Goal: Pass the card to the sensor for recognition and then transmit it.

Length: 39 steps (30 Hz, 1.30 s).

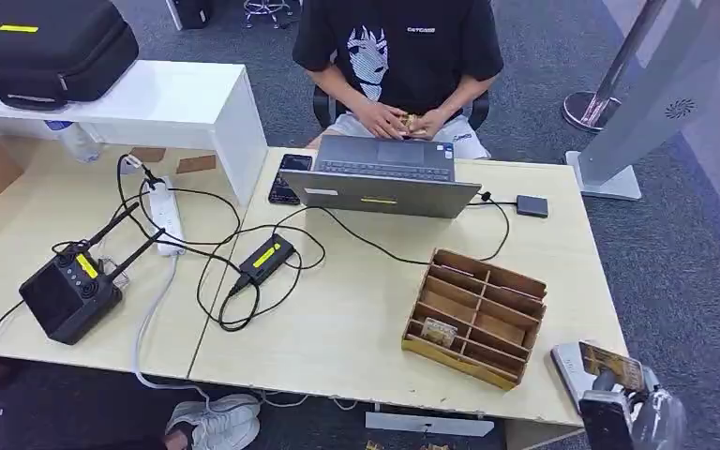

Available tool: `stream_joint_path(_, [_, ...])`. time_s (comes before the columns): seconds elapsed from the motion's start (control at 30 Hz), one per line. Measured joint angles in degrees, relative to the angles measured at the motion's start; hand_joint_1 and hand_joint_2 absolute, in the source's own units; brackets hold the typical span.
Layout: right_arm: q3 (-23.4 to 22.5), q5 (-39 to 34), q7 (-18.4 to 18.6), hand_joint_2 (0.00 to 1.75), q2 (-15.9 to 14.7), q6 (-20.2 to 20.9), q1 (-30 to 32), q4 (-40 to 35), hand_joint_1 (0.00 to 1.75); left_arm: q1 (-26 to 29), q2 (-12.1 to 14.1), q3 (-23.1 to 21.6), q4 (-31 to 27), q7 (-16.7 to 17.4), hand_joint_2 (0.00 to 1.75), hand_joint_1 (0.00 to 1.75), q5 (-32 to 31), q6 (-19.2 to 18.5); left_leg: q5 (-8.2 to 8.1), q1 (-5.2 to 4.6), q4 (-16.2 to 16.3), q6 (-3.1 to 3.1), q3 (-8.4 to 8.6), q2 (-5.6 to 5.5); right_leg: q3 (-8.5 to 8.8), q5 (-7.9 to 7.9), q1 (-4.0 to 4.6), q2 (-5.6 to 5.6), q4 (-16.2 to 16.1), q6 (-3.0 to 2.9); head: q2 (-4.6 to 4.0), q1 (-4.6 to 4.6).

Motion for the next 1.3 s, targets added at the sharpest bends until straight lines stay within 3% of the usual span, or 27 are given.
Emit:
stream_joint_path(0.23, [-2.91,6.87,1.86,1.75,0.44,-0.24,-0.51,2.25,1.75,-0.03,0.00,0.00,0.00,0.02,1.75,0.00,-0.35,-0.02,0.00,-0.01,0.00,0.00,0.00,0.00,-0.01,0.00,0.00,0.00,0.00,0.00,0.00,-0.02])
stream_joint_path(0.5, [-3.89,16.59,8.54,1.75,0.55,2.64,-1.10,6.23,1.75,-0.06,0.02,0.00,0.00,0.09,1.75,0.00,-1.09,-0.22,0.00,0.00,0.00,0.00,0.00,0.00,0.00,0.00,0.00,0.00,0.00,0.00,0.00,-0.02])
stream_joint_path(0.8, [-3.89,19.61,11.67,1.75,0.55,3.97,-2.02,9.03,1.75,-0.11,0.04,0.00,0.00,0.09,1.75,0.00,-1.42,-0.59,-0.01,0.00,0.00,0.00,0.05,0.02,-0.04,-0.03,0.00,0.02,0.00,0.02,0.00,-0.02])
stream_joint_path(0.97, [-3.76,15.80,7.63,1.75,1.03,-0.71,-1.14,7.52,1.75,-0.06,0.02,0.00,0.00,0.09,1.75,0.00,-0.85,-0.35,0.00,-0.01,0.00,0.00,0.03,-0.01,0.00,-0.02,-0.01,0.00,0.00,0.02,0.00,0.00])
stream_joint_path(1.17, [-3.76,15.70,7.47,1.75,1.07,-0.90,-1.08,7.36,1.75,-0.06,0.02,0.00,0.00,0.09,1.75,0.00,-0.83,-0.33,0.00,-0.01,0.00,0.00,0.03,0.00,0.00,-0.02,-0.01,0.01,0.00,0.02,0.00,0.00])
stream_joint_path(1.23, [-2.50,11.46,2.47,1.75,2.56,-5.43,0.87,-0.60,1.75,-0.07,0.00,0.02,0.00,0.17,1.75,0.00,-0.31,0.17,0.00,0.00,0.00,0.00,0.02,0.01,0.01,-0.01,0.00,0.02,0.01,0.00,0.00,-0.02])
stream_joint_path(1.3, [0.78,9.97,-2.30,1.75,3.19,-6.52,1.82,-10.81,1.75,-0.11,0.00,0.04,0.00,0.17,1.75,0.00,-0.20,0.35,0.00,0.00,-0.01,0.00,0.00,0.03,0.00,-0.02,0.00,0.03,0.01,0.00,0.00,-0.02])
